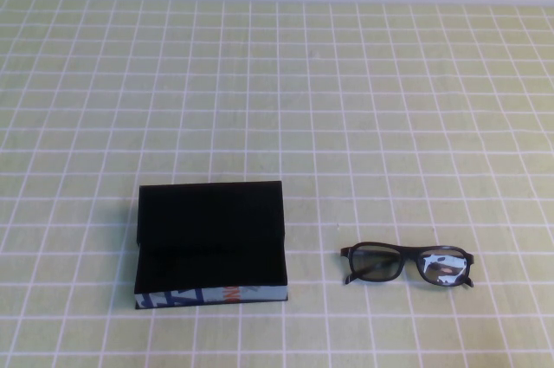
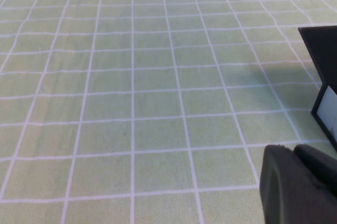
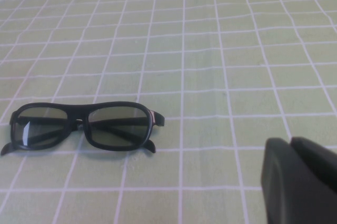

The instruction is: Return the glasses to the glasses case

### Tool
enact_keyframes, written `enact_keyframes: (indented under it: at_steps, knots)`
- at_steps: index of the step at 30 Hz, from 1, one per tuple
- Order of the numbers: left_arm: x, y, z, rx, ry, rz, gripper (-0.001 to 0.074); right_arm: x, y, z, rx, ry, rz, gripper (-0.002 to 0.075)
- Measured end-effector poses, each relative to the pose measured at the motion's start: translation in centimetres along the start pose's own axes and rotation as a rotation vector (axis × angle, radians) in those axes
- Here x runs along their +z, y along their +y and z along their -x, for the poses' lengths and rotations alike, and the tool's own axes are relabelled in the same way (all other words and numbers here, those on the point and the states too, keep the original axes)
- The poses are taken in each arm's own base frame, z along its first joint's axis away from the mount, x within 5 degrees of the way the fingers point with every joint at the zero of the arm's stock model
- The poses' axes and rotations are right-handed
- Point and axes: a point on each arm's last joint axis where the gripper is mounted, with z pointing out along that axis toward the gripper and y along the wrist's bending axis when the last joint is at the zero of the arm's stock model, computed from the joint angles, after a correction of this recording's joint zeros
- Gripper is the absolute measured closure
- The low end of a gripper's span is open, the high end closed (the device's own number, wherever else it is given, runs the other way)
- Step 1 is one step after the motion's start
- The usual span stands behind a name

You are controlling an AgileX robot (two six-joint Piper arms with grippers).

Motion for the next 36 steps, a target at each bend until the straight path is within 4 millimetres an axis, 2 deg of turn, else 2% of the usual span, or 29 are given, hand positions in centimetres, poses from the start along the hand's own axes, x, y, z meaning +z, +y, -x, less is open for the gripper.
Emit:
enact_keyframes:
  at_steps: [19,21,29,32,36]
  knots:
    - [0.0,0.0,0.0,0.000,0.000,0.000,0.0738,0.0,0.0,0.1,0.008,-0.016,0.001,0.0737]
    - [0.0,0.0,0.0,0.000,0.000,0.000,0.0738,0.0,0.2,0.5,0.087,-0.052,0.025,0.0737]
    - [0.0,0.0,0.0,0.000,0.000,0.000,0.0738,-0.3,0.5,2.4,0.652,-0.234,0.142,0.0737]
    - [0.0,0.0,0.0,0.000,0.000,0.000,0.0738,-0.4,0.3,2.7,0.764,-0.278,0.145,0.0737]
    - [0.0,0.0,0.0,0.000,0.000,0.000,0.0738,-0.4,0.5,2.6,0.831,-0.248,0.178,0.0737]
